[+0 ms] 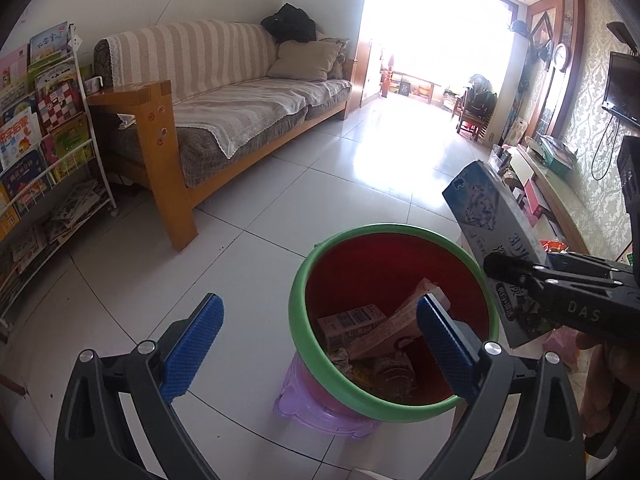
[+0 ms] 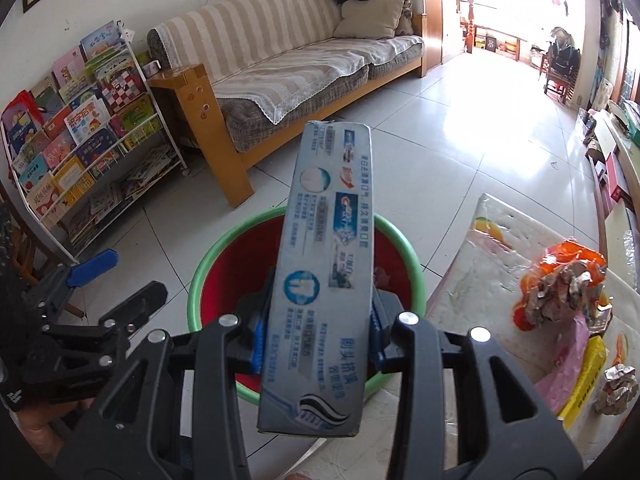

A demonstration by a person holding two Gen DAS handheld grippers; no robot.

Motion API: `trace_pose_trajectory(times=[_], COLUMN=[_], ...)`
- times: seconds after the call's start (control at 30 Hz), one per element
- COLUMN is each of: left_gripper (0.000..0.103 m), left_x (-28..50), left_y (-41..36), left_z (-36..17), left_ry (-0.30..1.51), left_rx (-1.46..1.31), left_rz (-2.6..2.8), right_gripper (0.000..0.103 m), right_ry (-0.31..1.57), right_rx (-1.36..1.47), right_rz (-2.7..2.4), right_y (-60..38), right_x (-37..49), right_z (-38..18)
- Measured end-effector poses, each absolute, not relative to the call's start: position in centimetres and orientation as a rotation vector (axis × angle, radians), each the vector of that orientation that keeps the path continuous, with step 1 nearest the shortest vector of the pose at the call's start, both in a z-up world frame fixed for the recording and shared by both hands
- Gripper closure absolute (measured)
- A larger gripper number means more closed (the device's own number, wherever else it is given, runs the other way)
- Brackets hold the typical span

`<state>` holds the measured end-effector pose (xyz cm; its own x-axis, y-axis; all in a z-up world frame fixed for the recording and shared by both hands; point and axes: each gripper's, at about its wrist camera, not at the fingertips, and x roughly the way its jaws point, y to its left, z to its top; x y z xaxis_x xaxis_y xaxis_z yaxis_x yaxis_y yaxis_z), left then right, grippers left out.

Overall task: Collect trash
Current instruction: 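Release the toothpaste box into the bucket with the right gripper, then grasp the pink plastic bag on the table with the left gripper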

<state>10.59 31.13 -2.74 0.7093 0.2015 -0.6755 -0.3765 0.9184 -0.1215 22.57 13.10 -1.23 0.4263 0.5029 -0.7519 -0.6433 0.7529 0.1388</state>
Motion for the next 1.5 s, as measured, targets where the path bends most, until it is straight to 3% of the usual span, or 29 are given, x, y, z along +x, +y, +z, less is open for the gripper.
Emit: trace_pose_trajectory(times=[0.27,0.33,0.4,0.53,1.03,1.5], left_gripper=[0.01,0.01,0.01,0.01,0.008,0.008], left_x=[9.6,9.5,9.4,9.6,12.2,16.7], left_y=[33.4,33.6,33.4,32.7,19.9,6.8], left_z=[-3.3,-3.4,-3.4,-3.2,-0.6,-0.5], left_ry=[0.714,0.715,0.716,0.718,0.713,0.766], left_rx=[-0.285,-0.29,-0.279,-0.272,-0.184,-0.131], left_rz=[0.352,0.345,0.342,0.331,0.067,-0.137], right_gripper=[0.062,0.037,0.024,0.014,0.005,0.005], right_ry=[0.909,0.924,0.913,0.889,0.742,0.777], right_rx=[-0.223,-0.223,-0.206,-0.203,-0.186,-0.029], right_rz=[0.709,0.704,0.694,0.689,0.492,0.219], right_y=[16.0,16.2,16.1,15.4,0.2,-18.8], right_x=[22.8,22.9,22.9,22.4,17.6,15.2], right_z=[-3.7,-3.9,-3.6,-2.7,2.2,2.1])
